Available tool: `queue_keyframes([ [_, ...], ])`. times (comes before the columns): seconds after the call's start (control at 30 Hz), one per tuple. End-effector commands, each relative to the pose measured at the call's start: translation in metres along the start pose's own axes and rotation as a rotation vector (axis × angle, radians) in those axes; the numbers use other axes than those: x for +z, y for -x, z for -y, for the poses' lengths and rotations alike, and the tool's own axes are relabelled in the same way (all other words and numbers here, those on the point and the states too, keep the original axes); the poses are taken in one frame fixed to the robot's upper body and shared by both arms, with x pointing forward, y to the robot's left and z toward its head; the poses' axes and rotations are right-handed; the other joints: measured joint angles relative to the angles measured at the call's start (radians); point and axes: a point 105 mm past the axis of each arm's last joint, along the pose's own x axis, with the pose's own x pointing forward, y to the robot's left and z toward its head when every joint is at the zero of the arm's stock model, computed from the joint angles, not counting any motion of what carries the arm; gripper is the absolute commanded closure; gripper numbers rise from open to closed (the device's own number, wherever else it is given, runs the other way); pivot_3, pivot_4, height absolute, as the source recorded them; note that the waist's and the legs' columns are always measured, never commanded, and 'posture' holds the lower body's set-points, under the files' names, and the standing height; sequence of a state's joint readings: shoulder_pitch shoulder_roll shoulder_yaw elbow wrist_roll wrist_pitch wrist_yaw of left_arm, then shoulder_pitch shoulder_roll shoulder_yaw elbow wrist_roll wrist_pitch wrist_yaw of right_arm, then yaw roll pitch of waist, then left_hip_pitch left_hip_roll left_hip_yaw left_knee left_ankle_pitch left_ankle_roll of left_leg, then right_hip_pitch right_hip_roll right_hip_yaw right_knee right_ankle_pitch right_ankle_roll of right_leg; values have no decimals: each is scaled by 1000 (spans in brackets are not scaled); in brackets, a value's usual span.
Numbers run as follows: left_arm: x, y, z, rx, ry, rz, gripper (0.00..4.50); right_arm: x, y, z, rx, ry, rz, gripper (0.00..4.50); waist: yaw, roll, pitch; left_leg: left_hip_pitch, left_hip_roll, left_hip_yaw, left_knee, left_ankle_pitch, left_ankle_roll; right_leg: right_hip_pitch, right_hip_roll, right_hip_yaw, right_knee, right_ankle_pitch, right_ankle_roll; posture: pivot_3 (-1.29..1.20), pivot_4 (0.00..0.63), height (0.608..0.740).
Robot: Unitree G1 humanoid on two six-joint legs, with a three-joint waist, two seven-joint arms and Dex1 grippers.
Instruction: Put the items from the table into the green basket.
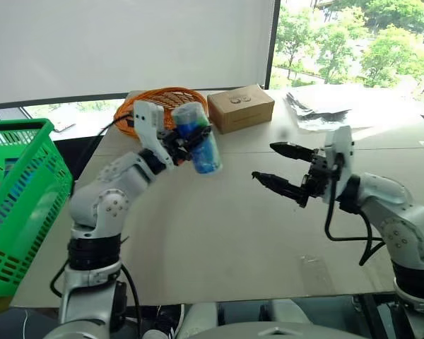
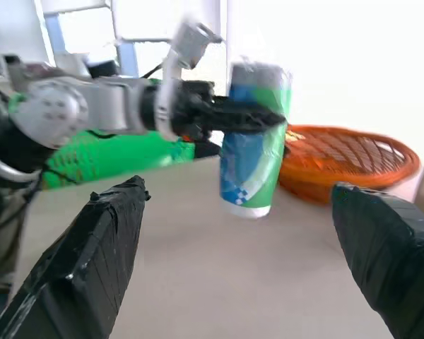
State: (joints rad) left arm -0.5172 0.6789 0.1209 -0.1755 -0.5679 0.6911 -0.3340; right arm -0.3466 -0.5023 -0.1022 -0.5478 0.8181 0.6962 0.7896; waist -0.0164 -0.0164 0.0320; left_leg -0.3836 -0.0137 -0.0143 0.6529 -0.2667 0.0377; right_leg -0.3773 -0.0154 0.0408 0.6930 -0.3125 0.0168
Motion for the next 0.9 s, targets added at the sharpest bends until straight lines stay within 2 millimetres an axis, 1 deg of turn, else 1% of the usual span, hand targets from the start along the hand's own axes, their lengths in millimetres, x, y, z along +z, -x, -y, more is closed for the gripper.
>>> queue_keyframes([
  [0.03, 39, 22, -60, 319, -162, 73, 2418, 35, 0, -13, 118, 0, 143, 67, 5, -1, 1, 0, 0, 0, 0, 0, 0, 0, 0, 0, 0, 0, 0, 65, 0, 740],
  [0.07, 47, 32, -78, 417, -187, 79, 2418, 41, 0, -15, 138, -9, 170, 67, 6, -2, 1, -1, 0, -1, 0, 0, 0, 0, -1, -1, 0, 0, 0, 65, 0, 740],
  [0.1, 53, 40, -90, 481, -205, 85, 2418, 45, -1, -16, 158, -20, 188, 67, 6, -4, 2, -1, 0, -1, 0, 0, 0, -1, -1, -1, 0, 0, 0, 74, 0, 740],
  [0.17, 62, 60, -112, 595, -294, 47, 2418, 52, -3, -21, 204, -39, 202, 67, 8, -7, 3, -2, 0, -2, 0, 0, 0, -2, -1, -2, 0, 0, 0, 74, 0, 740],
  [0.23, 62, 77, -129, 677, -392, -31, 2418, 53, -5, -23, 239, -36, 192, 67, 13, -7, 3, -4, 0, -3, 0, 0, 0, -3, -2, -3, -1, 0, 0, 94, 0, 740],
  [0.33, 59, 97, -153, 781, -384, -61, 2418, 50, -9, -22, 256, -20, 161, 67, 32, -7, 3, -4, -1, -3, 0, 0, 0, -3, -4, -3, -2, 0, 0, 108, 0, 740],
  [0.37, 59, 107, -162, 832, -387, -69, 2418, 48, -9, -20, 253, -12, 149, 67, 36, -7, 3, -4, -1, -3, 0, 0, 0, -3, -4, -4, -2, 0, 0, 119, 0, 740],
  [0.43, 61, 121, -174, 902, -409, -77, 2418, 45, -9, -18, 250, -3, 138, 67, 45, -7, 3, -4, -1, -4, 0, 0, 0, -3, -4, -5, -1, 0, 0, 124, 0, 740],
  [0.47, 65, 136, -184, 973, -482, -103, 2418, 44, -9, -16, 244, 2, 135, 67, 53, -7, 3, -4, -1, -4, 0, 0, 0, -3, -4, -5, -1, 0, 0, 124, 0, 740],
  [0.53, 70, 155, -196, 1061, -572, -138, 2418, 42, -10, -15, 236, 8, 132, 67, 56, -12, 2, -4, 0, -4, 0, 0, 0, -3, -4, -5, -1, 0, 0, 124, 0, 740],
  [0.6, 70, 172, -208, 1147, -560, -135, 2418, 41, -11, -14, 233, 16, 129, 67, 60, -13, 2, -7, 0, -5, 0, 0, 0, -6, -4, -6, -1, 0, 0, 124, 0, 740],
  [0.67, 69, 182, -214, 1199, -565, -138, 2418, 40, -11, -15, 230, 22, 130, 67, 69, -14, 1, -12, -1, -5, 0, 0, -1, -10, -6, -7, -1, 0, 0, 127, 0, 740],
  [0.7, 66, 186, -216, 1212, -562, -145, 1407, 40, -11, -14, 225, 25, 131, 0, 71, -14, 1, -14, -1, -5, 1, 0, -1, -11, -6, -8, -1, 0, 0, 127, 0, 740],
  [0.73, 63, 190, -219, 1234, -556, -153, 1235, 40, -11, -14, 221, 26, 131, 0, 75, -14, 1, -14, -1, -5, 1, 0, -1, -11, -6, -8, -1, 0, 0, 126, 0, 740],
  [0.77, 59, 192, -222, 1249, -542, -158, 630, 39, -11, -14, 218, 27, 129, 0, 80, -14, 1, -14, -1, -6, 1, 0, -1, -11, -7, -8, -1, 0, 0, 126, 0, 740],
  [0.8, 54, 192, -223, 1256, -526, -167, 198, 39, -12, -14, 216, 28, 127, 0, 84, -14, 1, -14, -1, -6, 0, 0, -1, -11, -7, -8, -1, 0, 0, 126, 0, 740],
  [0.83, 50, 189, -223, 1247, -499, -165, 55, 39, -11, -14, 213, 28, 126, 0, 86, -14, 1, -14, -1, -6, 0, 0, -1, -11, -7, -9, -1, 0, 0, 127, 0, 740],
  [0.9, 46, 178, -220, 1208, -433, -113, 55, 39, -11, -13, 206, 30, 124, 0, 90, -14, 0, -14, -1, -6, 0, 0, -1, -11, -7, -9, -1, 0, -1, 126, 0, 740],
])
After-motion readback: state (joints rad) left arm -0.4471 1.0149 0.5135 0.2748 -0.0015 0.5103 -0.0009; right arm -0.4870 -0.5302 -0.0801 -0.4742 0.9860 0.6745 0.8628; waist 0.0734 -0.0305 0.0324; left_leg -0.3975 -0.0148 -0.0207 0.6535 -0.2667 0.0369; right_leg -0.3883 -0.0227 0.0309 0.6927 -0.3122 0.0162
